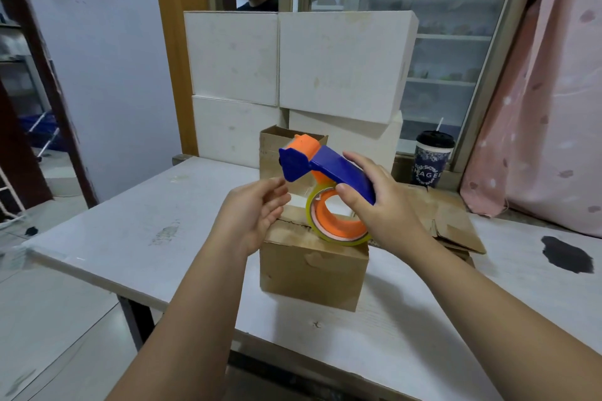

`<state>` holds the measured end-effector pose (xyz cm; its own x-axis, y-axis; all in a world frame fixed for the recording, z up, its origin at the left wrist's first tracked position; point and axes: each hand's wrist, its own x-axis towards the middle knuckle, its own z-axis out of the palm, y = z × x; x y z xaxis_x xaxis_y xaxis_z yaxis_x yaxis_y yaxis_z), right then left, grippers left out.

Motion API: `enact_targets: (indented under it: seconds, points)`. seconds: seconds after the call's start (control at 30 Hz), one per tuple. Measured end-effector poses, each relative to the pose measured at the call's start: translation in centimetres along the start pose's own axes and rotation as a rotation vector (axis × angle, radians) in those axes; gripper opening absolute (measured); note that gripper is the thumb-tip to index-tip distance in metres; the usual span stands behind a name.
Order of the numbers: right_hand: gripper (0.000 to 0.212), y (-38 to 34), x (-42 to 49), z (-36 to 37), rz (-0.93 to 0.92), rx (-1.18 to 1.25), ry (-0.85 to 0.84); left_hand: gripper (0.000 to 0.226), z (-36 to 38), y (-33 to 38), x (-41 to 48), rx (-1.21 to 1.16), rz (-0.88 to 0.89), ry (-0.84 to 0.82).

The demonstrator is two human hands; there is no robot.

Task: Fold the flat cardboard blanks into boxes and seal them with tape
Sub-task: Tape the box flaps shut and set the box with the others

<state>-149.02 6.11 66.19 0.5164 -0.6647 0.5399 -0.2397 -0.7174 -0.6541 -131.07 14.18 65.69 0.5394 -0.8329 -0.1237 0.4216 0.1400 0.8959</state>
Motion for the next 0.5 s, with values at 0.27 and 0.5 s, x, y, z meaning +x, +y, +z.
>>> enact_targets:
  seconds: [0.27,0.5]
  points:
    - [0.063,-0.4,0.3,-0.3,0.024,0.044,-0.093,0.008,-0.7,-0.5,0.2,-0.042,0.056,0.091]
    - [0.068,-0.7,1.3,-0.6,0.05,-0.046,-0.217,0.006,-0.7,-1.1,0.4,-0.005,0.09,0.261]
